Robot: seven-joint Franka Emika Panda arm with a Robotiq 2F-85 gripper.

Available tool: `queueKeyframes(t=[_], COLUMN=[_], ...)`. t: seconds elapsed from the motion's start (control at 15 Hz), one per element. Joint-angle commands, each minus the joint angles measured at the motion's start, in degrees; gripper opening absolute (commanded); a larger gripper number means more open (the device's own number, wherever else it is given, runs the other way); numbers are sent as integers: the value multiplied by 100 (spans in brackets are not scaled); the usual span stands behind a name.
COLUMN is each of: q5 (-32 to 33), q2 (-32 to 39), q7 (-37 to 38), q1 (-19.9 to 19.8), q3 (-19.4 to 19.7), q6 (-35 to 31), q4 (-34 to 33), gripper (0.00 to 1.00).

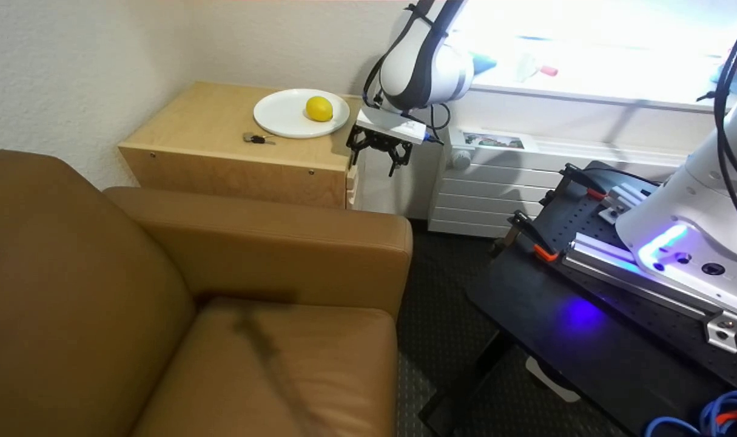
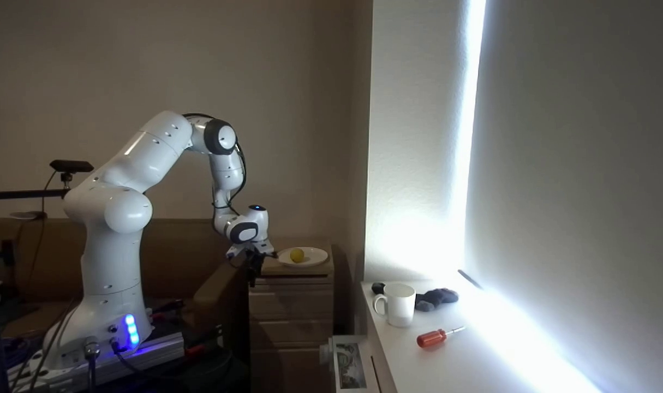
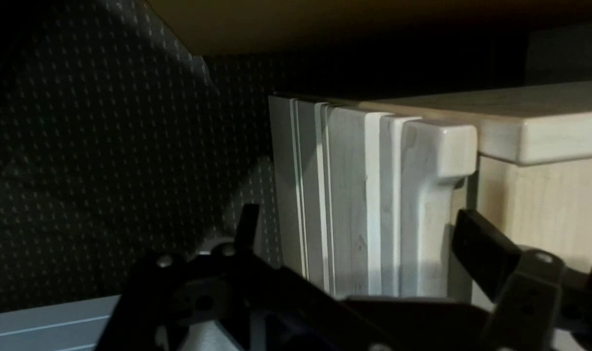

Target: Open the sliding tray

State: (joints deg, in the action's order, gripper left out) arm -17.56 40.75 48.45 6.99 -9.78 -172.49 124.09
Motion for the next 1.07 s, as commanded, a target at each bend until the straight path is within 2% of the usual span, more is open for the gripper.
queueKeyframes(t=[0.0, 0.07, 0.27, 0.4, 0.53, 0.73, 0.8, 1.0], q5=[-117, -212, -197, -335, -464, -492, -487, -484], q2=[378, 158, 324, 404, 459, 554, 352, 355], q7=[-256, -256, -253, -327, -299, -217, -219, -217], q1=[203, 112, 191, -34, -27, 191, 167, 184], q3=[305, 175, 296, 7, -67, 122, 128, 142], q6=[-247, -47, -100, -223, -369, -419, -183, -184], q4=[-300, -138, -270, -354, -423, -524, -359, -360], gripper=[100, 100, 100, 100, 100, 100, 100, 100])
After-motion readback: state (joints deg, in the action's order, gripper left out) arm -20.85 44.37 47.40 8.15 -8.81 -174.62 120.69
